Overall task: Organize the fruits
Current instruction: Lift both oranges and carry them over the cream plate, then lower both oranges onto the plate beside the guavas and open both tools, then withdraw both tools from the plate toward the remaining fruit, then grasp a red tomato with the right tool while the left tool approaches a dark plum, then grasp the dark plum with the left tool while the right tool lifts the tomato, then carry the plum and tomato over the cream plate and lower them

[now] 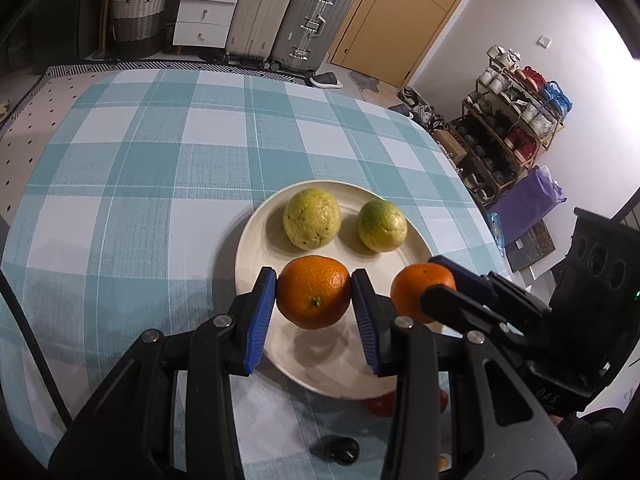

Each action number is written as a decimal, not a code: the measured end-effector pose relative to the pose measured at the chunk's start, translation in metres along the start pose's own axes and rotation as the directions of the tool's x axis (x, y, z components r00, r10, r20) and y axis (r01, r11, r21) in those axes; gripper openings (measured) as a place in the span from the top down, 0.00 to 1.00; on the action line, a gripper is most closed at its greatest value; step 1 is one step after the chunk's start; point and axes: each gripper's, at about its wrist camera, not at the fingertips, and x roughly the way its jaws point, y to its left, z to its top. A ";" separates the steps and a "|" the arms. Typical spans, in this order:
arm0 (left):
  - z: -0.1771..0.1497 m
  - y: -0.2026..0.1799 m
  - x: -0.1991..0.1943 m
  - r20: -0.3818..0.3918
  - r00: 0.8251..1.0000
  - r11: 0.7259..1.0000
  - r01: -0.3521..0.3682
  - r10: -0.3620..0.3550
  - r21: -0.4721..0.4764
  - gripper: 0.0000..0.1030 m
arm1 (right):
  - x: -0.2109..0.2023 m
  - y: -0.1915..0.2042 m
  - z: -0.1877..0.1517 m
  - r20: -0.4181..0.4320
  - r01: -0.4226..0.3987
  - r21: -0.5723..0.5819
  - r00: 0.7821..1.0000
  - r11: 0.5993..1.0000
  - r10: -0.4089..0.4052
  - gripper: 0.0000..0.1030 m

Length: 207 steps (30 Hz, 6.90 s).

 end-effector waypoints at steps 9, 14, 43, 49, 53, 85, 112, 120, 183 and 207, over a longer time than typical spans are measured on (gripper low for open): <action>0.012 0.009 0.022 -0.021 1.000 1.000 0.005 -0.005 0.001 0.65 | 0.026 -0.012 0.019 -0.024 0.035 0.012 0.999 0.999 -0.035 0.63; 0.017 0.012 0.030 -0.033 0.999 1.000 0.010 -0.010 -0.003 0.65 | 0.038 -0.015 0.024 -0.035 0.056 0.013 0.998 0.998 -0.056 0.63; -0.010 -0.004 -0.015 0.031 0.993 0.994 -0.111 0.111 -0.015 0.42 | -0.016 -0.015 0.008 0.040 0.155 0.020 0.987 0.988 -0.156 0.30; -0.033 -0.017 -0.028 0.050 0.984 0.985 -0.170 0.168 0.020 0.42 | -0.037 -0.013 -0.008 0.046 0.177 0.030 0.983 0.984 -0.179 0.18; -0.048 -0.024 -0.034 0.060 0.980 0.980 -0.194 0.192 0.041 0.40 | -0.049 -0.008 -0.019 0.051 0.180 0.028 0.982 0.983 -0.181 0.16; -0.147 -0.062 -0.059 0.048 0.967 0.959 -0.254 0.250 0.125 0.03 | -0.096 0.026 -0.096 -0.047 0.196 0.003 0.980 0.981 -0.196 0.07; -0.188 -0.028 -0.063 0.001 0.983 0.981 -0.184 0.184 0.059 0.01 | -0.072 0.022 -0.103 -0.088 0.133 0.092 0.988 0.987 -0.125 0.09; -0.179 -0.018 -0.058 -0.002 0.985 0.985 -0.171 0.171 0.040 0.01 | -0.044 0.011 -0.095 -0.137 0.156 0.104 0.981 0.982 -0.141 0.28; -0.122 -0.039 -0.033 -0.082 0.995 0.994 0.067 -0.060 0.090 0.80 | -0.054 -0.012 -0.095 -0.115 0.098 0.174 0.990 0.980 -0.078 0.69; -0.032 -0.026 -0.017 0.009 0.998 0.997 0.067 -0.067 0.050 0.80 | -0.040 -0.019 -0.033 -0.023 0.068 0.123 0.998 0.990 -0.066 0.69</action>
